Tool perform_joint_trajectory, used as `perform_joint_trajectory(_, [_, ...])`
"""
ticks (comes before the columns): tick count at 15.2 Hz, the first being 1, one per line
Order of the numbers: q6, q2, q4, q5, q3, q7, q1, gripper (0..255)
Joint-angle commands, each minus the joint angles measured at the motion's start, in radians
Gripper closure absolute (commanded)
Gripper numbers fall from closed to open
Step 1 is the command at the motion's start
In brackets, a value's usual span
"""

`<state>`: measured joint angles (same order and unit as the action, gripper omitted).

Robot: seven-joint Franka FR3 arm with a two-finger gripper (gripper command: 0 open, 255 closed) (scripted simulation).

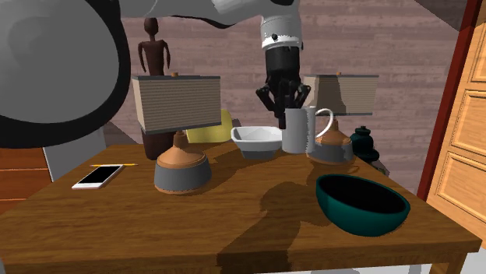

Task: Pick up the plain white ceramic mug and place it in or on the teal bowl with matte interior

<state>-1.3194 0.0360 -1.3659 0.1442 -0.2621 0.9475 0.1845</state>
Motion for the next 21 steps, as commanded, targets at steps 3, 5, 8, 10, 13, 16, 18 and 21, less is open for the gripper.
perform_joint_trajectory(3, [0.01,0.068,0.092,-0.014,-0.052,0.114,0.062,255])
perform_joint_trajectory(5, [0.019,0.111,0.149,-0.027,-0.076,0.169,0.096,255])
perform_joint_trajectory(8, [0.041,0.191,0.258,-0.056,-0.108,0.253,0.157,255])
perform_joint_trajectory(10, [0.064,0.257,0.351,-0.083,-0.127,0.309,0.206,255])
perform_joint_trajectory(13, [0.074,0.313,0.42,-0.106,-0.138,0.355,0.254,255])
perform_joint_trajectory(16, [0.008,0.268,0.31,-0.09,-0.137,0.34,0.234,255])
perform_joint_trajectory(18, [-0.032,0.245,0.248,-0.081,-0.135,0.331,0.224,255])
perform_joint_trajectory(21, [-0.086,0.216,0.165,-0.071,-0.133,0.319,0.213,255])
